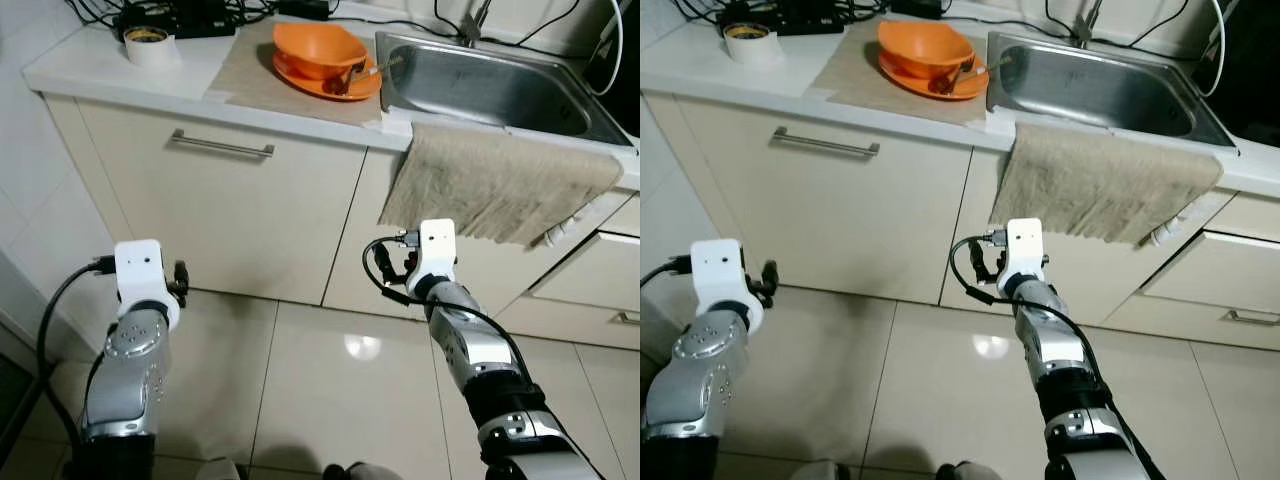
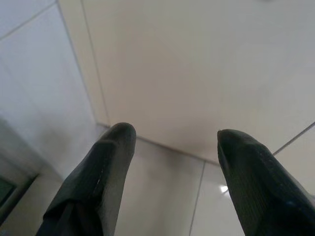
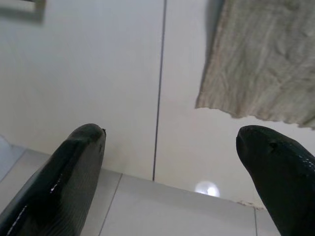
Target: Kitchen organization
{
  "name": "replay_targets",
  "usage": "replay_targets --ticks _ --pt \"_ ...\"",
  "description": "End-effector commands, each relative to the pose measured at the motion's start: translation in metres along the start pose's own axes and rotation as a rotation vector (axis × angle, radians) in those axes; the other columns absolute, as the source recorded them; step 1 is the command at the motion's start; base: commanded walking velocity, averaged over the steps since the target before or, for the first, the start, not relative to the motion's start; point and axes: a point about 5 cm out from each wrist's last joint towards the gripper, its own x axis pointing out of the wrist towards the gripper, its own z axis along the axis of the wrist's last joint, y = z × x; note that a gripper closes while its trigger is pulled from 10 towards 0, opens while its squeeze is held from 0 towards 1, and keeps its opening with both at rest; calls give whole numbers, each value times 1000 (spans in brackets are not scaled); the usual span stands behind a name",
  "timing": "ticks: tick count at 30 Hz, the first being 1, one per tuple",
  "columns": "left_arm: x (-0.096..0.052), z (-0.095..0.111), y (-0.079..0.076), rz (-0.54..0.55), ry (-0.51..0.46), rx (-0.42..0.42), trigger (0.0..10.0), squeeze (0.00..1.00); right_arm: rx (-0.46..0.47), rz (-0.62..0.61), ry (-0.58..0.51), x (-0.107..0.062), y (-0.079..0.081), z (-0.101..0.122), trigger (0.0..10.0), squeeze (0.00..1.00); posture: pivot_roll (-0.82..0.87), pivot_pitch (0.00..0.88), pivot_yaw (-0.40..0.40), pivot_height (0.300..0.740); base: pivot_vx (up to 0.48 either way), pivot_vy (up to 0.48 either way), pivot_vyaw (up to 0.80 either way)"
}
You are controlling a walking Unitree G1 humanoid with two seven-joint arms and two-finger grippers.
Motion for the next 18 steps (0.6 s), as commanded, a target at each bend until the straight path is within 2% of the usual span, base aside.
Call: replay_targets --ticks 1,5,8,12,15,16,18 --pt "0 0 -8 -30 -18 -11 10000 0 21 -27 13 1 -8 1 10000 0 -34 86 -141 740 0 0 0" --pt "-1 -6 -11 -42 10 -28 10000 0 -6 -18 12 2 -7 3 10000 0 -40 73 -135 740 0 0 0" --pt "-2 -10 -15 -106 23 55 10000 0 -48 -69 52 1 -15 1 10000 0 -43 62 -136 740 0 0 0" --pt "-3 -15 -8 -43 27 72 10000 0 -100 -146 129 -3 -26 -8 10000 0 -49 56 -133 740 0 0 0" --pt "-4 -17 -6 -33 30 57 10000 0 -73 -156 143 -6 -29 -9 10000 0 -53 54 -130 740 0 0 0" --pt "-5 -18 -8 -57 46 33 10000 0 -30 -140 137 -8 -30 -10 10000 0 -59 52 -128 740 0 0 0" --pt "-4 -18 -11 -75 64 15 10000 0 -19 -127 114 -9 -28 -9 10000 0 -61 53 -128 740 0 0 0"
